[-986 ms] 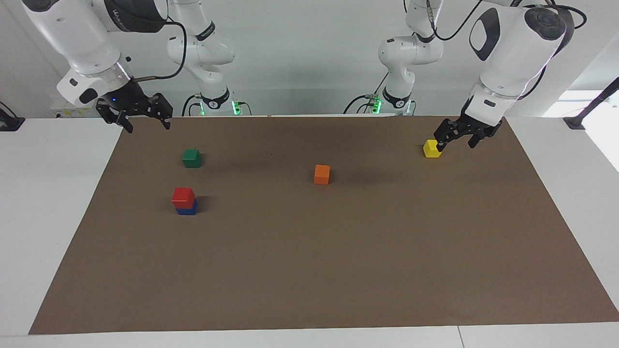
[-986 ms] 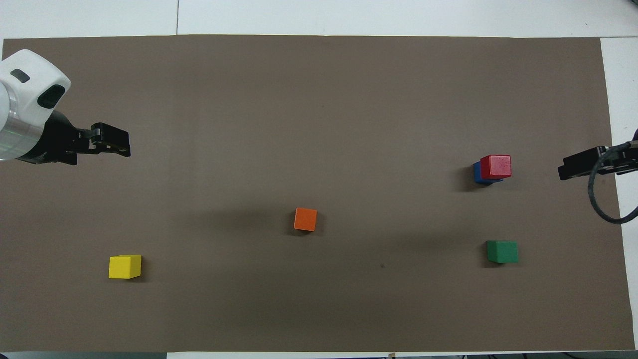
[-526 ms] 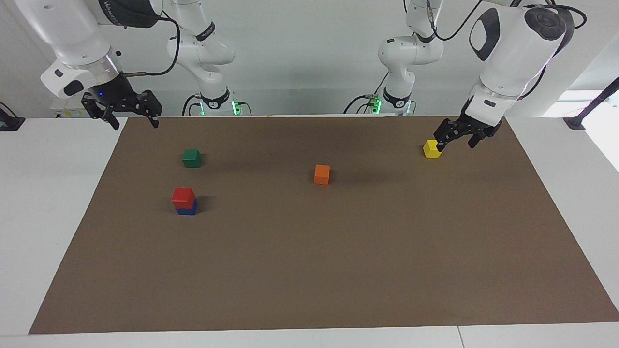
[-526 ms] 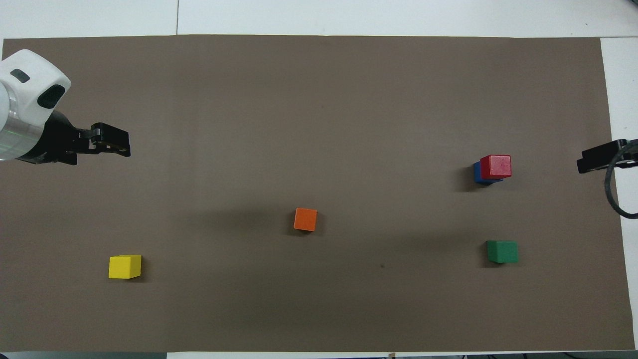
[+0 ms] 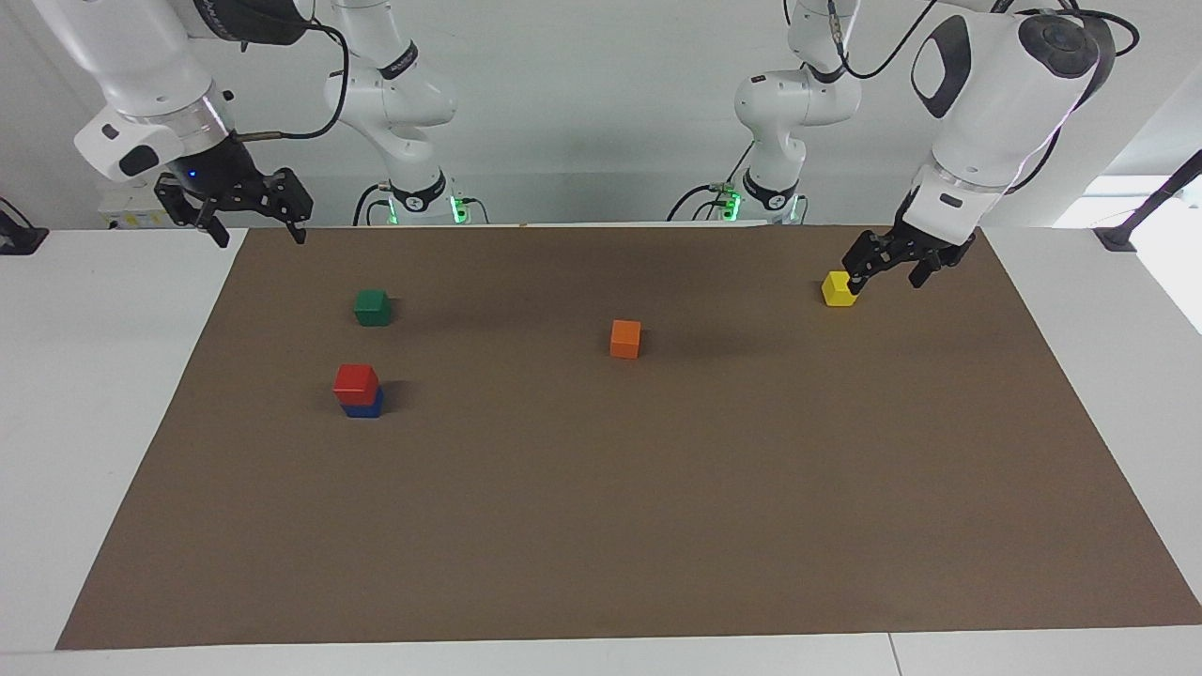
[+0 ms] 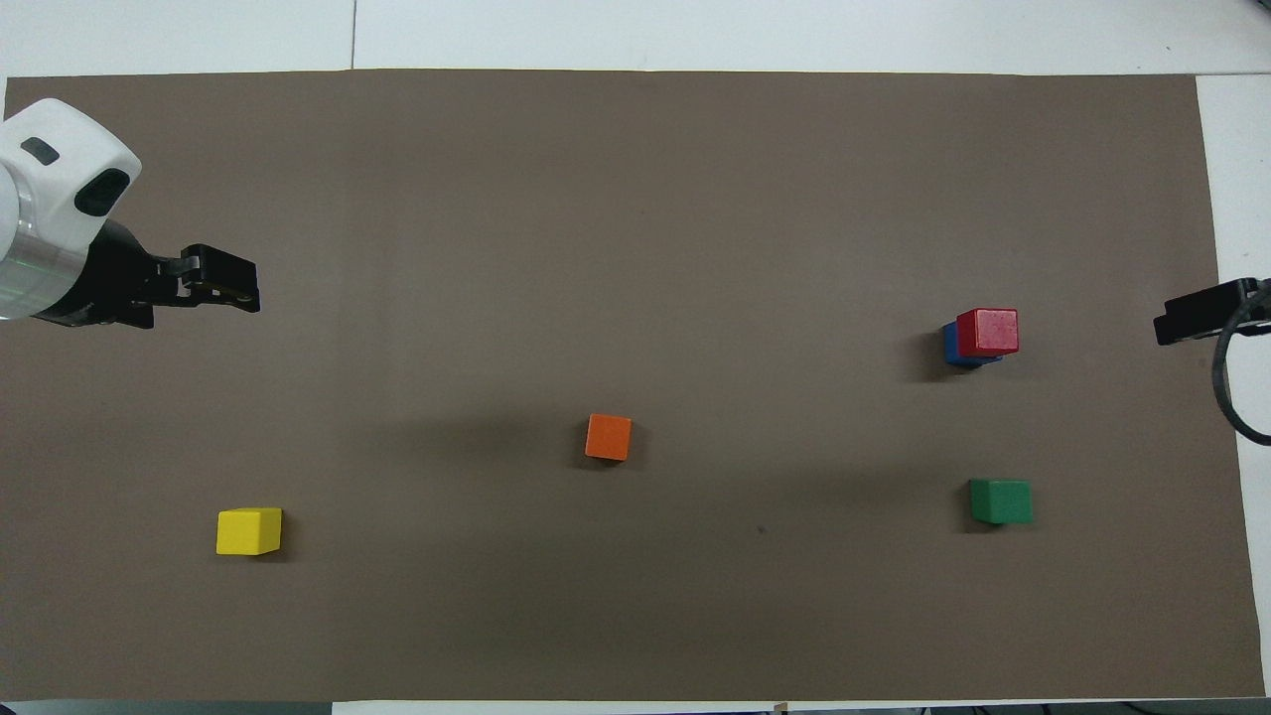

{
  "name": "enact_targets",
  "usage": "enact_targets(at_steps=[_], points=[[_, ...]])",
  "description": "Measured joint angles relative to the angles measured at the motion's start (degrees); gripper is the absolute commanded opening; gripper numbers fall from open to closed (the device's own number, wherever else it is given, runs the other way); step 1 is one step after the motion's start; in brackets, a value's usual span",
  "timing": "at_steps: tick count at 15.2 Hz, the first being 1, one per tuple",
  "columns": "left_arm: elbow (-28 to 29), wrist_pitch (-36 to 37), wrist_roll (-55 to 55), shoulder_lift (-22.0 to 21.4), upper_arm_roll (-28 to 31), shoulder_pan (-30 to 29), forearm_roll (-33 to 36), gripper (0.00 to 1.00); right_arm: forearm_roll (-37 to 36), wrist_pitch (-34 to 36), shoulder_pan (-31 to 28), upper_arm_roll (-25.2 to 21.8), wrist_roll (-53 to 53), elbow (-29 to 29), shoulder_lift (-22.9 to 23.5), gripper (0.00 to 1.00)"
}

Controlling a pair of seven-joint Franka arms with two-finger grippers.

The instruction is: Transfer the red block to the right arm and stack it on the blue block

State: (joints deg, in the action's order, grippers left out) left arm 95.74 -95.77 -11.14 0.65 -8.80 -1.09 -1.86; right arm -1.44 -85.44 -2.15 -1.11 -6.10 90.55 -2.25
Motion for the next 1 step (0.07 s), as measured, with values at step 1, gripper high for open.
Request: enact_targets(at_steps=[1], points=[[0.0,0.0,0.0,0.0,0.0,0.0,0.0,1.00,0.0,0.0,-0.1,0.0,0.0,0.0,0.0,1.00]])
